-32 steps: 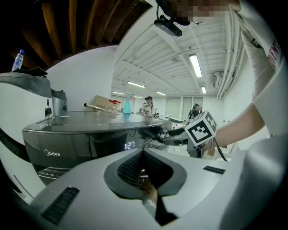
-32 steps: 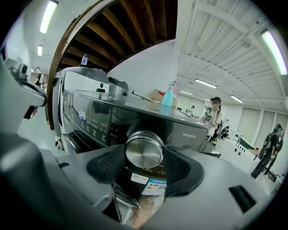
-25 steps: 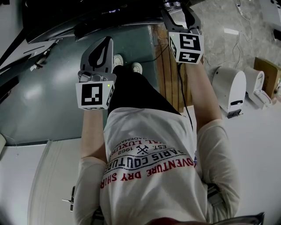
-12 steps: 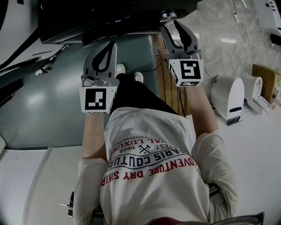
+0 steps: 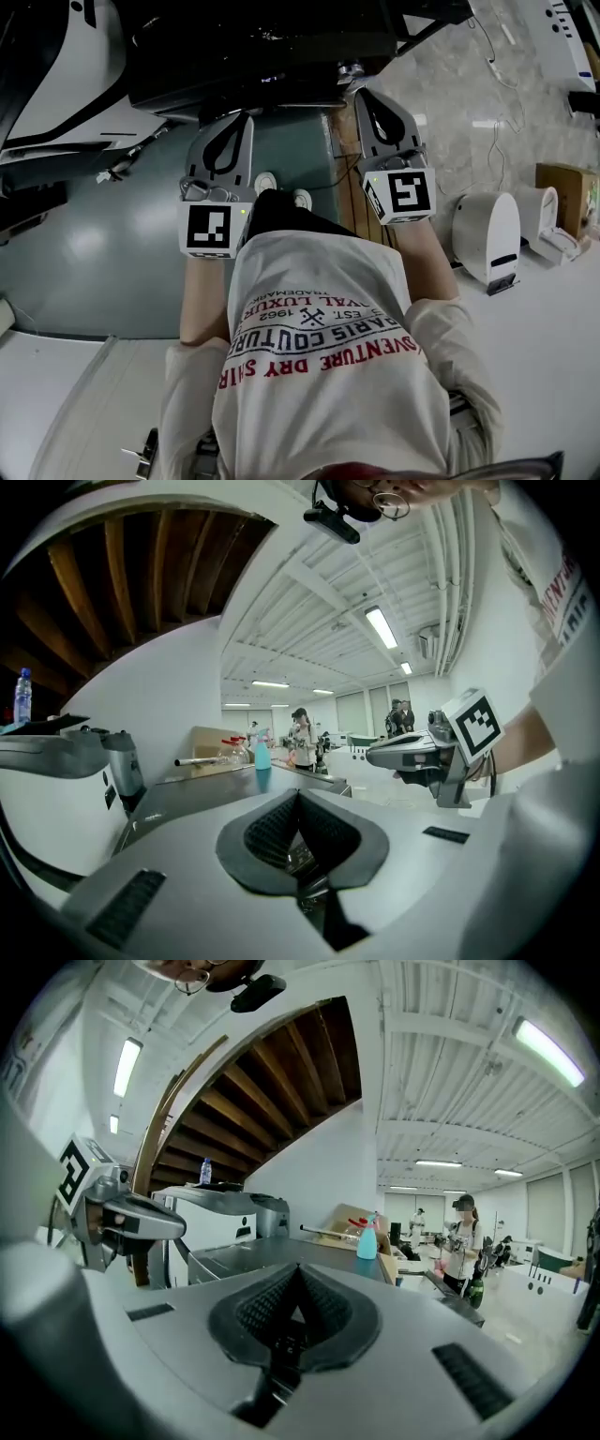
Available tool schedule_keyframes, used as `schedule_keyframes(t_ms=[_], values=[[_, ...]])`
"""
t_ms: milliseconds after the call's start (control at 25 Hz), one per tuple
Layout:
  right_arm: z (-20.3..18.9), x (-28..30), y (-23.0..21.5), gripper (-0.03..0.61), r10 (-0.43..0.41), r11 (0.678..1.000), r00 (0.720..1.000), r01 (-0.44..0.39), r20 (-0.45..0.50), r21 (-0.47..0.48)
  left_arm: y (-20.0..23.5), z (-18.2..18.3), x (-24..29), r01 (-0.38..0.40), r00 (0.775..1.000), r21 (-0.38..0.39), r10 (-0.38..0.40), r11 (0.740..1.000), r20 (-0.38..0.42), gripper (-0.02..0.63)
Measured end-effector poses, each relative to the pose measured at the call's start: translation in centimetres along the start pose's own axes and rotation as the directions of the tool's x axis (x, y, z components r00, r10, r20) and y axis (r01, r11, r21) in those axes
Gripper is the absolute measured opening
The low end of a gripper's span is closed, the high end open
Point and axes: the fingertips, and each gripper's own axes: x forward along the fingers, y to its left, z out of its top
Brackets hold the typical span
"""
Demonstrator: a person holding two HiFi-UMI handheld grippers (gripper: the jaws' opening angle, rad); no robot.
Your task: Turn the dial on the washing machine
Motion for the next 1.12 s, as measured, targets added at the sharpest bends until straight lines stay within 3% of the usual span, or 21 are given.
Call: schedule_keyframes(t_ms=[440,1120], values=[[3.9,-3.6,1.5,0.028,0.078,0.996,0.995,-0.080,0.059,0.034,-1.5,5.0,-3.4,0.006,0.997,0.028,-0.008,1.000,0.079,0.017],[3.7,-4.5,2.4,0.028,0.103,0.993,0.993,-0.106,0.050,0.060,-1.8,4.8,-4.2,0.000,0.999,0.049,-0.002,0.999,0.053,0.017]])
